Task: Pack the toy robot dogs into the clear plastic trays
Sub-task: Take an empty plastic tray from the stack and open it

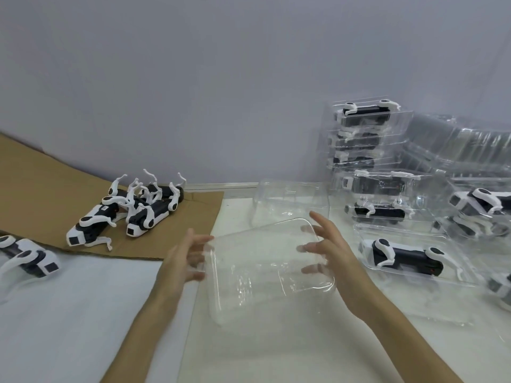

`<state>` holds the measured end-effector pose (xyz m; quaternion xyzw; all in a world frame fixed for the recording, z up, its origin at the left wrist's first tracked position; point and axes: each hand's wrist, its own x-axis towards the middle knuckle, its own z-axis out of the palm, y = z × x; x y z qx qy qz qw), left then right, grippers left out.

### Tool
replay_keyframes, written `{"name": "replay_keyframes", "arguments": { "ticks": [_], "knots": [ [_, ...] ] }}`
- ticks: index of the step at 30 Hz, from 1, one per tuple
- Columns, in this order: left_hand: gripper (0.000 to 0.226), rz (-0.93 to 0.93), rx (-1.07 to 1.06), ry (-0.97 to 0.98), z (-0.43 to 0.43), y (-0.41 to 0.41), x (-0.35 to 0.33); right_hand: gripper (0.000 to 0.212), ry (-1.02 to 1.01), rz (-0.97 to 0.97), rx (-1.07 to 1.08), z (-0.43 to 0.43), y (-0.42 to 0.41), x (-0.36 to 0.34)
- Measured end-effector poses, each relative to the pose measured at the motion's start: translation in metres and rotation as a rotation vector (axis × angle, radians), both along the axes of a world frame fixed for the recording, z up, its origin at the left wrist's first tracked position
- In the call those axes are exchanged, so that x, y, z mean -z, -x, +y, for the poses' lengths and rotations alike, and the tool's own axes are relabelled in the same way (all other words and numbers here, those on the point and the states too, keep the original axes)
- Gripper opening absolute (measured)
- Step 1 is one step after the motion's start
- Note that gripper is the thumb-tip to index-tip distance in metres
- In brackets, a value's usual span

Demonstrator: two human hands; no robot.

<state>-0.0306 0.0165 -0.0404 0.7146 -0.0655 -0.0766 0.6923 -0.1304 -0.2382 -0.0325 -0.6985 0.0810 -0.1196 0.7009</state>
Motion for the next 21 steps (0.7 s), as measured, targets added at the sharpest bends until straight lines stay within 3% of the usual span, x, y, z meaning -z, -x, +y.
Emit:
{"name": "replay_keyframes", "arguments": {
  "ticks": [4, 8, 11, 14, 17, 21],
  "knots": [
    [0.047, -0.111, 0.164, -0.055, -0.001, 0.002, 0.006, 0.055, 0.155, 0.142, -0.012, 0.002, -0.002, 0.005],
    [0.053, -0.072, 0.151, -0.066, -0.017, 0.011, 0.014, 0.051, 0.108, 0.182, -0.035, 0.006, -0.002, 0.01],
    [0.043, -0.106, 0.07, -0.077, -0.019, 0.012, 0.011, 0.045, 0.053, 0.194, -0.016, 0.005, -0.002, 0.008],
    [0.017, -0.094, -0.052, -0.02, -0.018, 0.011, 0.012, 0.039, -0.012, 0.192, 0.006, 0.005, -0.001, 0.011],
    [0.016, -0.088, -0.234, 0.001, -0.012, -0.004, 0.01, 0.057, 0.004, 0.127, 0.039, 0.005, 0.0, 0.011],
    [0.022, -0.094, -0.49, 0.068, 0.004, -0.039, 0.002, 0.04, 0.106, -0.006, 0.139, 0.007, -0.001, 0.009]
  ]
}}
